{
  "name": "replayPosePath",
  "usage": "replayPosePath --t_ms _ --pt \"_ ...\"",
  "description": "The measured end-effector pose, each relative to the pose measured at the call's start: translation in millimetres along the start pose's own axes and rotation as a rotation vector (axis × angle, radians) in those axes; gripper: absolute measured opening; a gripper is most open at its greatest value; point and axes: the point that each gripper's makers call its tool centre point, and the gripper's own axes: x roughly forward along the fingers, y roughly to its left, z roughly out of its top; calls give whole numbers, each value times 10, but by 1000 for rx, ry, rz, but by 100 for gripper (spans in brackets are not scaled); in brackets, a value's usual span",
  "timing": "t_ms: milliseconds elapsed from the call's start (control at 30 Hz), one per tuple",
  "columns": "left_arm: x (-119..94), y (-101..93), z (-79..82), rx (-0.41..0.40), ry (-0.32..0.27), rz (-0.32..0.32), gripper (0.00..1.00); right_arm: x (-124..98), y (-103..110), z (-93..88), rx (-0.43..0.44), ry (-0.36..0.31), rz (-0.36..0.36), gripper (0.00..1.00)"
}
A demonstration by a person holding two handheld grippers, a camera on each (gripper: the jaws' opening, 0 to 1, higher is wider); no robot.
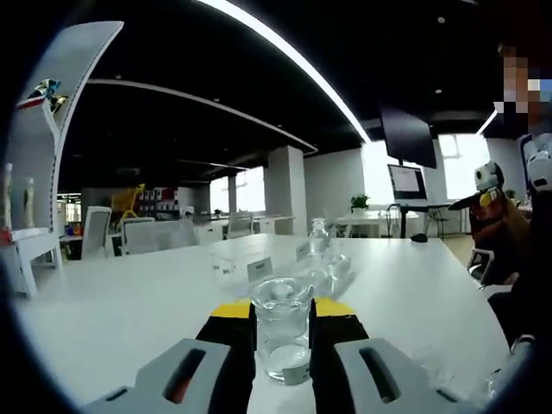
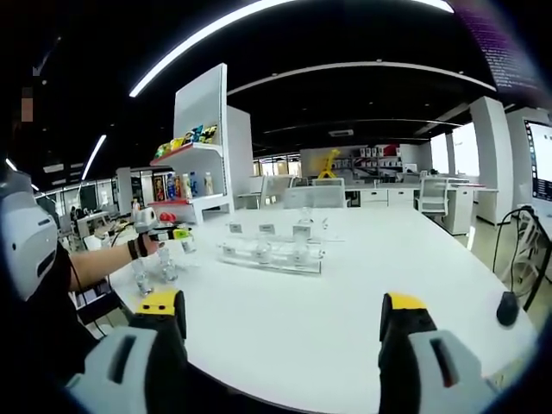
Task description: Identify the label on the chemical reagent bottle, grasp the chemical reagent bottle, and place it in the designated position on the reagent rack
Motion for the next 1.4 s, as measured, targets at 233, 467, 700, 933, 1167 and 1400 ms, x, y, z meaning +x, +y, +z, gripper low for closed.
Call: replayPosePath --t_ms 233,467,700,933,1167,1400 --pt "15 -49 205 12 -9 0 23 -7 -10 2 0 -2 -1 89" --pt "37 -119 402 34 -5 14 23 -29 -23 6 0 -6 -3 89" --pt "75 -258 644 42 -21 3 23 -34 -24 5 2 -9 -3 89" --pt "122 -326 788 22 -9 -4 23 -48 -19 -5 6 -11 -3 89" --pt "159 -338 926 52 10 7 23 -59 -14 -2 6 -14 -5 89" --pt "219 -308 1105 35 -5 4 23 -49 2 -11 2 -9 -4 89"
